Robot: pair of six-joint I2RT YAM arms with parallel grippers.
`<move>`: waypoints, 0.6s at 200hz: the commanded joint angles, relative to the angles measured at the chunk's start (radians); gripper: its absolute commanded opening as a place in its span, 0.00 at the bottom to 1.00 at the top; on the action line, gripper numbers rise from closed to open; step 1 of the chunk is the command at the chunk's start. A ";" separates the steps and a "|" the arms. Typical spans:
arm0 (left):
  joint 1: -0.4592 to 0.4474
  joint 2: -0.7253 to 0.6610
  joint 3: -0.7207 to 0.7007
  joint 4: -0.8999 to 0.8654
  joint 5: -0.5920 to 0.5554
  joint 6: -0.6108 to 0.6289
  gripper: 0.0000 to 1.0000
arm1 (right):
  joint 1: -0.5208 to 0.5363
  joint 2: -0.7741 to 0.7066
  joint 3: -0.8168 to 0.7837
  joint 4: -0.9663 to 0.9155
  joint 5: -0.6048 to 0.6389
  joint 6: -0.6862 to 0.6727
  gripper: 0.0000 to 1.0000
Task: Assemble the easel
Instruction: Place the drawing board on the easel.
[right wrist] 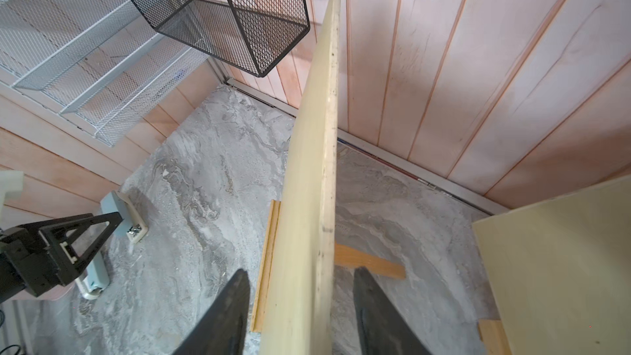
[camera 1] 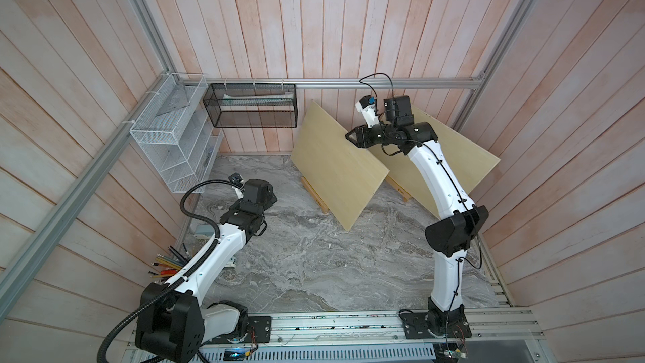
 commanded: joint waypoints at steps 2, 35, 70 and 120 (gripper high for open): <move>0.001 -0.024 -0.018 -0.008 -0.049 0.006 1.00 | -0.001 -0.198 -0.143 0.153 0.121 -0.001 0.54; 0.001 -0.041 -0.045 0.021 -0.073 0.065 1.00 | -0.065 -0.606 -0.788 0.662 0.373 0.112 0.64; 0.002 -0.022 -0.061 0.021 -0.081 0.090 1.00 | -0.248 -0.901 -1.244 0.877 0.454 0.331 0.68; 0.003 0.053 -0.067 0.030 -0.125 0.090 1.00 | -0.263 -0.935 -1.512 0.817 0.574 0.329 0.68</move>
